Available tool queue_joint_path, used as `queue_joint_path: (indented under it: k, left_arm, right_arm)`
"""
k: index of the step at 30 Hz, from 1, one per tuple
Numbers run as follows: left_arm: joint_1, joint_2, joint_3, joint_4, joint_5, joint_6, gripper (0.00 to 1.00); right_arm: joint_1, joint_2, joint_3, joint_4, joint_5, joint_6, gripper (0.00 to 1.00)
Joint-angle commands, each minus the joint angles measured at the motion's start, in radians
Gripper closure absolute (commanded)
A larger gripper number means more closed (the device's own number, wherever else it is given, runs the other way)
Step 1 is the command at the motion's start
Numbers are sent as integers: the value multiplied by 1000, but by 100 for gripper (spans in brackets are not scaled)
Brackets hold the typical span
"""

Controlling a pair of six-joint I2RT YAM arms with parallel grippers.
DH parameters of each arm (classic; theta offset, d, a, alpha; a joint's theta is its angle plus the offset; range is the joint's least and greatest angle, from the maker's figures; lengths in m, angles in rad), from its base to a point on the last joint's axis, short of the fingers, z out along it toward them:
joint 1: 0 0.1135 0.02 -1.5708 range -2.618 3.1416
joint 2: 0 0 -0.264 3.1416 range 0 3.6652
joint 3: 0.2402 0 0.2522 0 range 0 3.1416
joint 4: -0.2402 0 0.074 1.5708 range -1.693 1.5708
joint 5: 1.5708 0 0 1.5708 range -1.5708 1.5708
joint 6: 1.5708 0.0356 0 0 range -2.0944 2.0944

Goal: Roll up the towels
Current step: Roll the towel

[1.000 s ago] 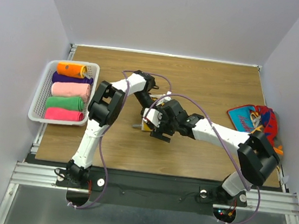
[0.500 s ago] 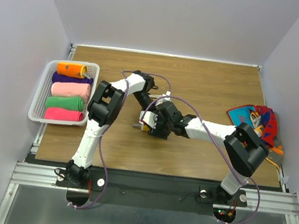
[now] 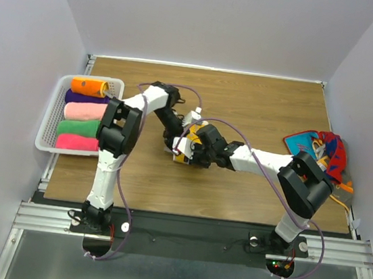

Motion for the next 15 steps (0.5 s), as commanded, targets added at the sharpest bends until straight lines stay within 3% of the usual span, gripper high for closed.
queue_joint_path:
  k: [1, 7, 15]
  left_arm:
    - [155, -158, -11, 14, -142, 43, 37]
    - [317, -356, -91, 45, -77, 46, 32]
    - [354, -803, -574, 445, 5, -136, 26]
  right_arm:
    - [0, -2, 13, -162, -88, 16, 99]
    - [-13, 42, 107, -287, -174, 73, 99]
    - [-86, 220, 349, -526, -407, 180, 100]
